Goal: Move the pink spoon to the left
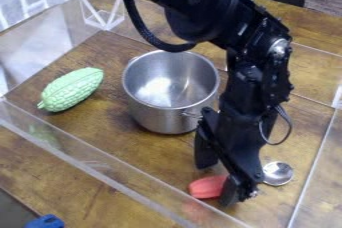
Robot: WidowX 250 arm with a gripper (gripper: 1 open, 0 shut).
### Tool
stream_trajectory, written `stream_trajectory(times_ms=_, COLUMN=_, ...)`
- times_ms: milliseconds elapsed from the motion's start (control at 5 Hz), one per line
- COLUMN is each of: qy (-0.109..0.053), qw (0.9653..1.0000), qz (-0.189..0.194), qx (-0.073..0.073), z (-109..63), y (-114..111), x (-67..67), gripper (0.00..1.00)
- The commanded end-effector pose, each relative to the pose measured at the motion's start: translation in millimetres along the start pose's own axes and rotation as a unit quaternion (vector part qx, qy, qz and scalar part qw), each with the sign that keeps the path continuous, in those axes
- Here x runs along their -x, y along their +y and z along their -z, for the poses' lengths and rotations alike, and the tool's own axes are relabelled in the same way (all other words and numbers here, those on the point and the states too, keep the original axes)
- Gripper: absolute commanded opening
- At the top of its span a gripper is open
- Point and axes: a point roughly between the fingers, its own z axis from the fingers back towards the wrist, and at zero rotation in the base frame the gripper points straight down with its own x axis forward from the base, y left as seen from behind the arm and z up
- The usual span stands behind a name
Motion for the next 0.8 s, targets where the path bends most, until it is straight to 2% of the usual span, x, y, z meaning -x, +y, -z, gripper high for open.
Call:
stream_trajectory(times_ms=0, qy=-0.021, qw=0.9997, qz=0.011, qx=-0.001, z=-9.1, y=-0.6, x=-4.3, gripper=1.0)
stream_trajectory(times_ms=600, qy=-0.033, qw=0.9993, qz=0.015, qx=0.009, z=-10.4, y=1.9, x=-5.0, gripper=1.0)
